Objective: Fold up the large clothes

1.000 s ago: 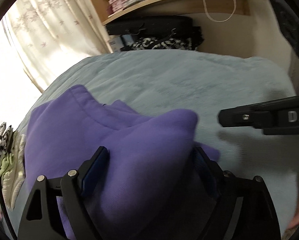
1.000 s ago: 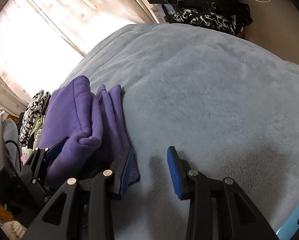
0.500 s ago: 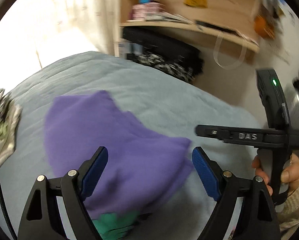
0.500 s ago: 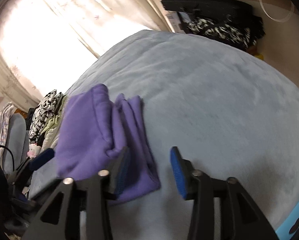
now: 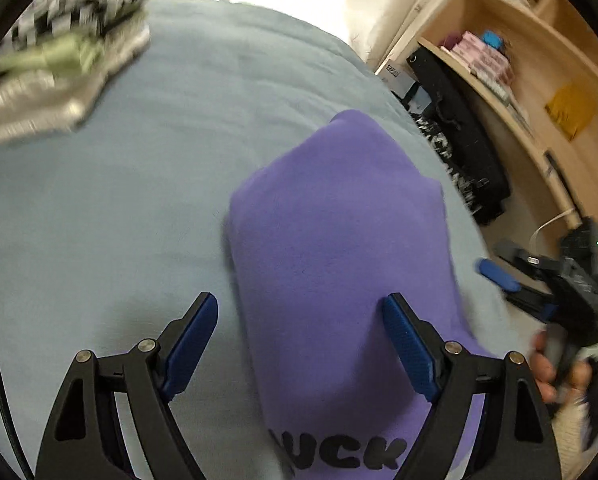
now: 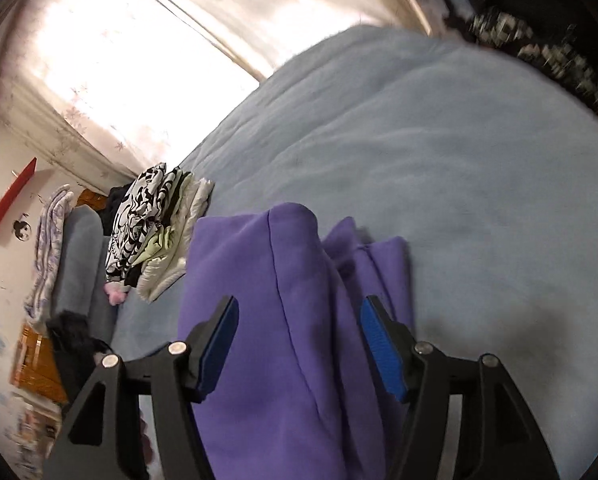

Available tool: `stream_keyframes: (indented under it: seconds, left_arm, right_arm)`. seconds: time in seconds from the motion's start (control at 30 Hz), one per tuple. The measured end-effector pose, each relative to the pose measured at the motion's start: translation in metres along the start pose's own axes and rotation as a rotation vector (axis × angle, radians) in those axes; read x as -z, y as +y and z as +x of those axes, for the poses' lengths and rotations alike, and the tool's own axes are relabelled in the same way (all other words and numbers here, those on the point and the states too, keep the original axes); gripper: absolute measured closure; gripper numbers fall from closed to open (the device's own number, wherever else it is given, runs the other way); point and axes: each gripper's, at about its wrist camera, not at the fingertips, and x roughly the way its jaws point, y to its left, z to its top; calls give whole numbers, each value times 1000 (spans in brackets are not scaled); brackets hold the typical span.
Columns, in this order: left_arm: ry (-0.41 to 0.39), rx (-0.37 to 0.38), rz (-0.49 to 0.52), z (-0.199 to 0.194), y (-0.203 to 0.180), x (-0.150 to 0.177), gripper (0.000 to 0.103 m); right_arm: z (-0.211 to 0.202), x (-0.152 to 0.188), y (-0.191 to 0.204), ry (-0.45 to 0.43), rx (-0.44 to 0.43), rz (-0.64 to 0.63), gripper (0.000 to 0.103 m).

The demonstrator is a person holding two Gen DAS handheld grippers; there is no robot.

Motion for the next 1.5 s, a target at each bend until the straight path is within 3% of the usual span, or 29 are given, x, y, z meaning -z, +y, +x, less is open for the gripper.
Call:
stream_keyframes:
  seconds: [0.07,0.2,0.37,0.5,0.57,0.63,0.73,0.83,0.93,1.03,1.2,1.4,1.5]
  left_arm:
    - [17,41,-18,7,6,0,19]
    - [33,47,42,19,0,-2,19]
    - [63,81,42,38,0,-11,19]
    - [66,82,39,45,-2,-12,18]
    - [63,67,48,46,-5,-15,19]
    - [68,39,60,49,-13,-18,19]
    - [77,-16,93,53,-31,-22,19]
    - [60,-74,172,56,-61,-21,19]
    - [21,-167,263,64,-96,-15,17]
    - [-2,-254,312,78,-116,-10,10]
    - [5,-353,349,95,-120,-7,3]
    - [-31,-387,381,107,-111,0,1]
    - [-60,-392,395,108,-110,7,1]
  right_arm:
    - [16,-11,-6,26,-23,8,39]
    - [45,-23,-19,81,-87,40,39]
    - [79,-22,-29,170,-139,69,39]
    - [84,-17,-26,165,-199,60,39]
    - [76,-12,-13,122,-163,-18,50]
    - [65,-9,0,94,-100,-100,89]
    - [27,-5,10,11,-56,-170,91]
    - [-18,-2,12,-77,-80,-181,92]
    - [-36,5,15,-117,16,-218,92]
    - [-23,7,0,-90,149,-201,92]
    - [36,3,-30,-4,239,-96,91]
    - [66,7,-47,-20,307,-62,80]
    - [67,9,-58,-33,317,-21,62]
